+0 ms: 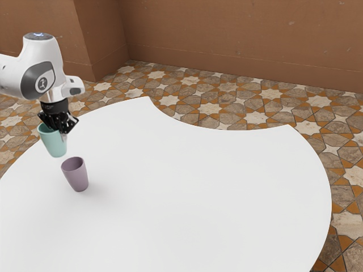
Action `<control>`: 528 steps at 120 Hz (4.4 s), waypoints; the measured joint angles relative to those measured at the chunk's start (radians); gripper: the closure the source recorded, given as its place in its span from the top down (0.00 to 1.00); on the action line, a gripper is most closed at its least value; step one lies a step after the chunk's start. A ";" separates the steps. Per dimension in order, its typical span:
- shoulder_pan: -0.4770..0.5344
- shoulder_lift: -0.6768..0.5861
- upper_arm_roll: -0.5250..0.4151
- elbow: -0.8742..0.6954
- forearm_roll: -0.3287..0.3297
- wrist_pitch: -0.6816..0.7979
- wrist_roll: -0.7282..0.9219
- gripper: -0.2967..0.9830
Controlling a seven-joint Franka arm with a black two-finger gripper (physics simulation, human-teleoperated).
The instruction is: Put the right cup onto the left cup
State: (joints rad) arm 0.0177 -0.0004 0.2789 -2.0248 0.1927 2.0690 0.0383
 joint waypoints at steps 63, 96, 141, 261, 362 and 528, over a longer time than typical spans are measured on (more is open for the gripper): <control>-0.028 0.025 -0.033 0.017 -0.019 0.011 0.028 0.16; -0.090 0.017 -0.041 0.006 -0.021 0.011 0.017 0.16; -0.066 -0.055 -0.040 -0.061 -0.020 0.007 -0.004 0.16; -0.006 0.008 -0.038 -0.058 -0.015 0.055 -0.023 0.16; -0.021 0.058 -0.033 -0.049 -0.020 0.105 -0.021 0.15; -0.024 0.058 -0.029 -0.068 -0.022 0.102 -0.017 0.16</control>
State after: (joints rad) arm -0.0059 0.0577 0.2497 -2.0927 0.1711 2.1707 0.0212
